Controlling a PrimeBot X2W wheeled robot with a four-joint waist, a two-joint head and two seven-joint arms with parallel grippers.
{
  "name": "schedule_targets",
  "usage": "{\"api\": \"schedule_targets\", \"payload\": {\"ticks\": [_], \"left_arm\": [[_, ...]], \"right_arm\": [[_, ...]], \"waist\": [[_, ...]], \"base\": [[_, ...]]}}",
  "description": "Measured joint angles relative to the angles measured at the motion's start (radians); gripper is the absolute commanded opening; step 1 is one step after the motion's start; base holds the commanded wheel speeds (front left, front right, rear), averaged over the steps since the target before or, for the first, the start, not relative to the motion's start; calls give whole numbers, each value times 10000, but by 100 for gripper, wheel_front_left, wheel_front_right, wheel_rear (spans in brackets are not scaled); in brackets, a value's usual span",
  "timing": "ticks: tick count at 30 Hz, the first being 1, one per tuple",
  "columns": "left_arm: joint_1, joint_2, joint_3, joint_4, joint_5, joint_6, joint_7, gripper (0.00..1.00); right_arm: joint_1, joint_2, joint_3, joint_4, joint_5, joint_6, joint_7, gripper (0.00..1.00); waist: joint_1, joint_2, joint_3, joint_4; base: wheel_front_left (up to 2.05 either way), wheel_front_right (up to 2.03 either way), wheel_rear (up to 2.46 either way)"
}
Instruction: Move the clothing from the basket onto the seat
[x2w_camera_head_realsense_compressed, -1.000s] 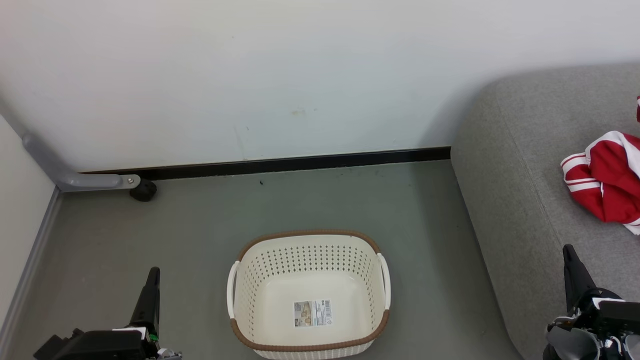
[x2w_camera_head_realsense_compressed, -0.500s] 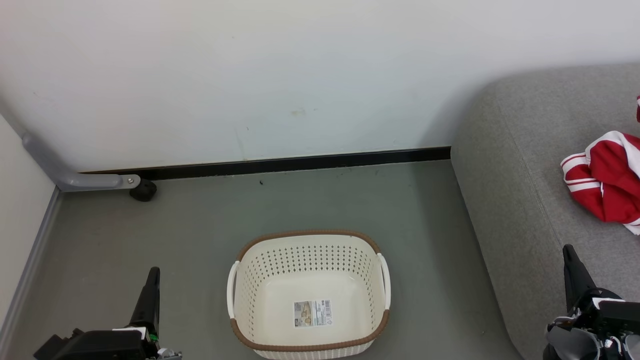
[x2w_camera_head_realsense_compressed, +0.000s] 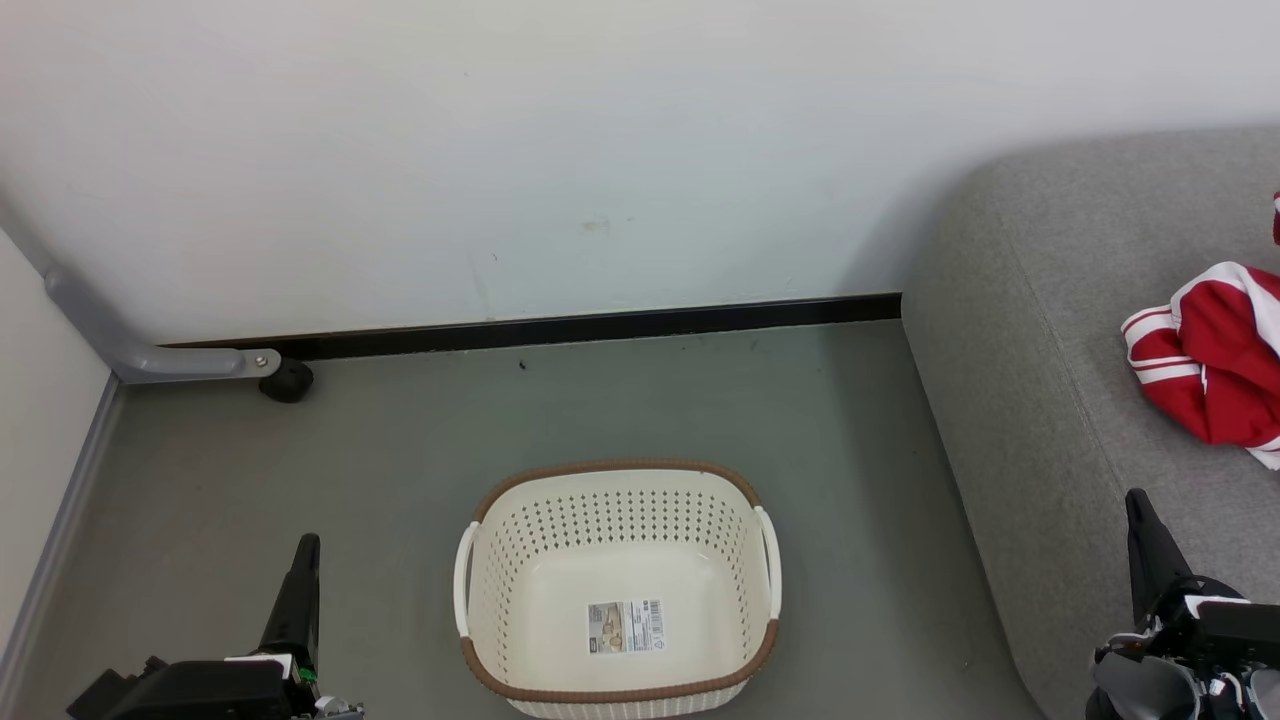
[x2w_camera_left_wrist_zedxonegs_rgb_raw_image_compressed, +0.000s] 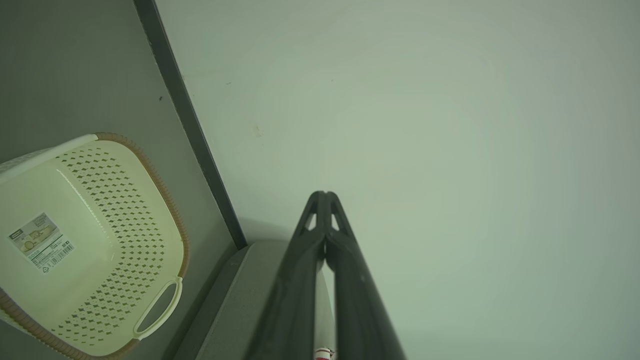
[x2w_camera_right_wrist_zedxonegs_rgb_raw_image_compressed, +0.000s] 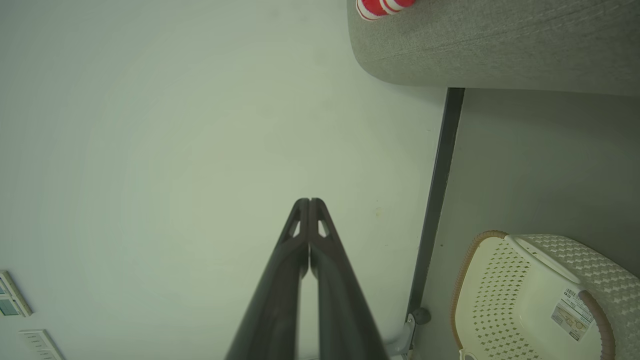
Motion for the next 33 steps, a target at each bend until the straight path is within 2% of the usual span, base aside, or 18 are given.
{"api": "schedule_targets", "payload": {"ticks": [33], "left_arm": [[0, -2, 0, -8, 0, 0, 0, 0]], "right_arm": [[15, 0, 0, -2, 0, 0, 0, 0]], "waist": [[0, 0, 0, 0]], "base": [[0, 0, 0]]}}
